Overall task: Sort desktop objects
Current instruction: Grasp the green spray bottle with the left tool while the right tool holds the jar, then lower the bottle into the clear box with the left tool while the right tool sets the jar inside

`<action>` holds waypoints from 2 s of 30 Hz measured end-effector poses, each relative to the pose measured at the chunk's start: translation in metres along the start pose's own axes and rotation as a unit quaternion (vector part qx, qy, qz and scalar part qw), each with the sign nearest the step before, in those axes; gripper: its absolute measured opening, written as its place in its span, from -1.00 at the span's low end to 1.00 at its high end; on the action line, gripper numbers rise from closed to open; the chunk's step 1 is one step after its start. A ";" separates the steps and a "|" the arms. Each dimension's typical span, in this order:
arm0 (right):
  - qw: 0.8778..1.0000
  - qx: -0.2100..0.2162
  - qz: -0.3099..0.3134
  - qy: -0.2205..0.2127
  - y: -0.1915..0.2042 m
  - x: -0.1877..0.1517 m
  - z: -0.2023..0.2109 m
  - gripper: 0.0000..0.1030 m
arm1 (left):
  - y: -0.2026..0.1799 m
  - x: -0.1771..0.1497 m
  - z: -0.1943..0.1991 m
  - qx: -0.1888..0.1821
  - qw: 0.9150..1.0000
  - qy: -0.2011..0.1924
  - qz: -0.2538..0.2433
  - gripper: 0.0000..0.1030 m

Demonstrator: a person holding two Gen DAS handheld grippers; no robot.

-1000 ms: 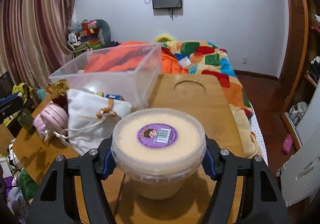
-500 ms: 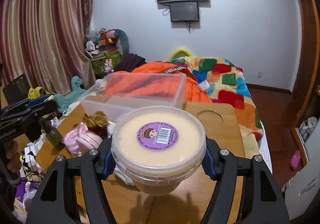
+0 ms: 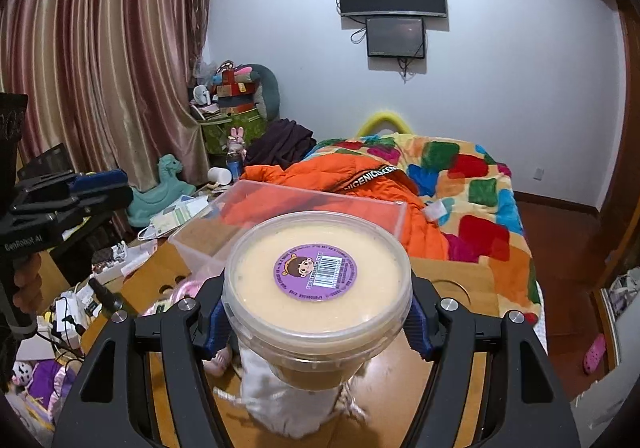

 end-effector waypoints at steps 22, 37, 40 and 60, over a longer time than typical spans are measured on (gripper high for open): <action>0.999 0.019 -0.016 0.028 -0.006 0.003 -0.033 0.26 | 0.044 -0.117 0.015 0.011 0.996 0.090 0.014 0.11; 0.998 0.007 -0.006 0.058 0.001 0.004 -0.060 0.26 | 0.055 -0.161 -0.015 -0.001 0.989 0.127 0.070 -0.18; 0.998 0.006 -0.006 0.063 0.000 0.003 -0.063 0.26 | 0.057 -0.151 -0.013 0.000 0.991 0.114 0.076 -0.18; 0.995 0.011 -0.009 0.094 -0.014 0.008 -0.105 0.27 | 0.049 -0.016 -0.043 -0.039 0.996 0.036 0.075 -0.18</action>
Point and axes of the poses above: each gripper's, at about its wrist camera, not at the fingertips, and z roughly against the way its jaws point, y to its left, x to its top, the point moved 10 cm from there along -z, roughly the way its jaws point, and after that the axes turned 9 degrees about x, right-handed, at the moved point
